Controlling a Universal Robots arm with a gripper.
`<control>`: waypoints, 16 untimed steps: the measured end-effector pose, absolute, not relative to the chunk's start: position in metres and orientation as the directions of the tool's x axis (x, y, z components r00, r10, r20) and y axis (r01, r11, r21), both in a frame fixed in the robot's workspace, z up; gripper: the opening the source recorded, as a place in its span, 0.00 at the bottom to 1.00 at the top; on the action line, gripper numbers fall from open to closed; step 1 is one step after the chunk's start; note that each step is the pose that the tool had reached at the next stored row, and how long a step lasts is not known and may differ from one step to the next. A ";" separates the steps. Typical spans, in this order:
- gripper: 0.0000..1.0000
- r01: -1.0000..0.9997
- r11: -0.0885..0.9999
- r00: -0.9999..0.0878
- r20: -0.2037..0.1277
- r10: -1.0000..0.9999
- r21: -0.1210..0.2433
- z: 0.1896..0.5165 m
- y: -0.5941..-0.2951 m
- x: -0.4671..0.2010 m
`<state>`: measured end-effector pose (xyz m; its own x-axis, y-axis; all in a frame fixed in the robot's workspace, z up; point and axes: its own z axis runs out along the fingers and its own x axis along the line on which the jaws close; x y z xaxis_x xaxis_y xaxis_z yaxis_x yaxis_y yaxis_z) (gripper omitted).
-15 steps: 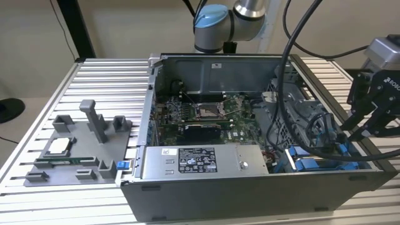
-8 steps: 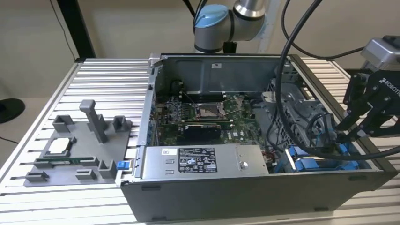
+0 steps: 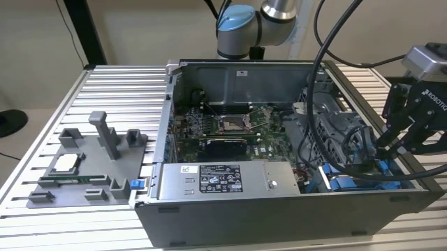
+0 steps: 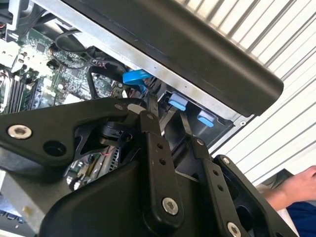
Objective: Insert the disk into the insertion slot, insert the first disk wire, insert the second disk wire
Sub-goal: 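Insert the second disk wire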
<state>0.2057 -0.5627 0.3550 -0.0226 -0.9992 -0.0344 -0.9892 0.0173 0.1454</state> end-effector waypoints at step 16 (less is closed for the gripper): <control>0.00 -0.989 0.017 -0.023 -0.034 -0.999 0.149 0.360 -0.563 0.201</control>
